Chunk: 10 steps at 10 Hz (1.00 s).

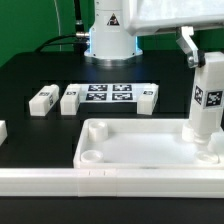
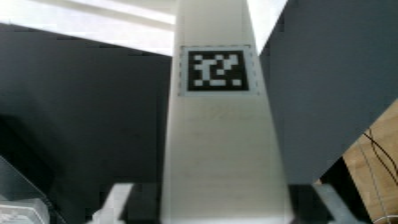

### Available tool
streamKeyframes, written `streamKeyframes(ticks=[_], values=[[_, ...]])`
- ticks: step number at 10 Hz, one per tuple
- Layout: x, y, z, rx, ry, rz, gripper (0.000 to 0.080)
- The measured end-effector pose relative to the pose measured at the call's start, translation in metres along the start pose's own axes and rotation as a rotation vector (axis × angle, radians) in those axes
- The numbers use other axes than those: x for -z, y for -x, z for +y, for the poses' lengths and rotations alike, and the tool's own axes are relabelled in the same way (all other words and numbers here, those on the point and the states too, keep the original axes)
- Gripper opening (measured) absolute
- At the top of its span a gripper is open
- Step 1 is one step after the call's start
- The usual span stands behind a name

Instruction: Assemble desk

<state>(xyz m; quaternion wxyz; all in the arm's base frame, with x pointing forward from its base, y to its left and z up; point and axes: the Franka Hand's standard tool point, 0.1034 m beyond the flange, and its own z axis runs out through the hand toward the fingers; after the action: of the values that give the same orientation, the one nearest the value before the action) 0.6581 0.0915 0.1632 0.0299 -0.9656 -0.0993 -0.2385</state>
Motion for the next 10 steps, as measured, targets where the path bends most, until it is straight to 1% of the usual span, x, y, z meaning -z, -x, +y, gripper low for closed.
streamKeyframes(ticks=[3,4,6,9,10], values=[[-0.001,0.002,-0.001,0.003,-0.001,-0.004,0.029],[-0.004,0.003,-0.001,0.012,-0.002,-0.006,0.029],[-0.01,-0.002,-0.001,0.015,-0.003,-0.002,0.029],[-0.018,0.004,-0.002,0.016,-0.006,-0.014,0.029],[-0.019,0.004,-0.004,0.017,-0.007,-0.01,0.029]])
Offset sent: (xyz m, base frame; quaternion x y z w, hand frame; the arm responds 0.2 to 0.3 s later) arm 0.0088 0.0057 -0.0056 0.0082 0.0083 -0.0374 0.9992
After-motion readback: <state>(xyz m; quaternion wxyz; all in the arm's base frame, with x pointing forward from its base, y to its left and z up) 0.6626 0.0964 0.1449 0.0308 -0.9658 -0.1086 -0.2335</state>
